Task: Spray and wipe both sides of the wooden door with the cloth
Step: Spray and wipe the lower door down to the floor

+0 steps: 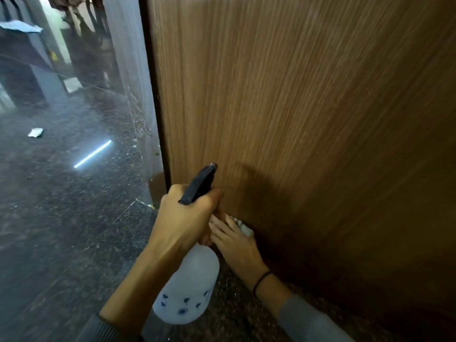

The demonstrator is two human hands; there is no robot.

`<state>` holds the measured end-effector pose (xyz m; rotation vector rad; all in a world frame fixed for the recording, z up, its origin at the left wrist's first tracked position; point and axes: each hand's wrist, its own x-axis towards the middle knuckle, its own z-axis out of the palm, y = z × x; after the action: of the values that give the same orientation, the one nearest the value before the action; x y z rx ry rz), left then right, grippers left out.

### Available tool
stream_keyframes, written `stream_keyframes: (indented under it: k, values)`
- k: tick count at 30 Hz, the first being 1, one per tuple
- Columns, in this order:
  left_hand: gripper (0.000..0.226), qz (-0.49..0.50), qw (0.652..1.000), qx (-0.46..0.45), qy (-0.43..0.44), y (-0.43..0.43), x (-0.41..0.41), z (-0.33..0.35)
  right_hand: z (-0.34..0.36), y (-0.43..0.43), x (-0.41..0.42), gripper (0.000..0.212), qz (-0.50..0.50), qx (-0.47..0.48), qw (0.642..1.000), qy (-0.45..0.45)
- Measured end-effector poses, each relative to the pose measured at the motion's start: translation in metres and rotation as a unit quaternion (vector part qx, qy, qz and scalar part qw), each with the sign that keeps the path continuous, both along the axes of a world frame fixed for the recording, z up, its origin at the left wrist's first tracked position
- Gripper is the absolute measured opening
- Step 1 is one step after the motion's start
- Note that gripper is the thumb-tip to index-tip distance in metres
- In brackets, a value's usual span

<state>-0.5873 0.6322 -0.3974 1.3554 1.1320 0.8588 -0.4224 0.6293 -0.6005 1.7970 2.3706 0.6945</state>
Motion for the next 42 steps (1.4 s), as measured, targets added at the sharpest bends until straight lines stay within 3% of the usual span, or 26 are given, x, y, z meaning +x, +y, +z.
stream_keyframes:
  k: [4,10,13,16,18,21,24,29,33,38,42]
  values:
    - [0.027,0.023,0.999,-0.008,-0.025,0.000,-0.013,0.007,0.009,-0.040,0.032,0.063,-0.012,0.016,0.998,-0.057]
    - [0.025,0.042,0.998,-0.040,-0.017,-0.009,-0.018,0.016,0.082,-0.005,-0.009,0.068,-0.049,0.194,0.977,0.068]
    - [0.027,0.077,0.996,-0.042,-0.036,-0.009,-0.016,0.019,0.110,0.035,-0.036,0.063,-0.014,0.237,0.967,0.094]
    - [0.029,0.153,0.986,-0.040,-0.059,-0.001,-0.023,0.017,0.091,0.068,-0.055,0.072,-0.013,0.166,0.986,0.003]
    - [0.024,0.193,0.979,-0.036,-0.061,0.006,-0.029,0.016,0.069,0.078,-0.063,0.067,-0.001,0.077,0.994,-0.079]
    - [0.027,0.209,0.977,-0.025,-0.045,0.011,-0.033,0.012,0.037,0.074,-0.068,0.062,0.052,-0.021,0.962,-0.267]
    - [0.033,0.197,0.980,-0.024,-0.028,0.013,-0.030,0.008,0.018,0.057,-0.065,0.062,0.061,-0.071,0.931,-0.352]
    - [0.024,0.114,0.993,-0.038,0.008,0.008,-0.010,0.003,-0.001,0.013,-0.010,0.069,0.068,-0.149,0.904,-0.395]
    - [0.029,0.004,0.998,-0.050,0.035,-0.001,0.014,0.002,-0.001,-0.064,0.076,0.075,0.044,-0.235,0.901,-0.361]
    - [0.027,-0.108,0.991,-0.061,0.040,-0.010,0.039,0.003,0.004,-0.162,0.176,0.085,0.062,-0.271,0.868,-0.411]
    - [0.029,-0.151,0.987,-0.045,0.042,-0.017,0.057,0.000,0.003,-0.181,0.188,0.082,0.057,-0.273,0.879,-0.386]
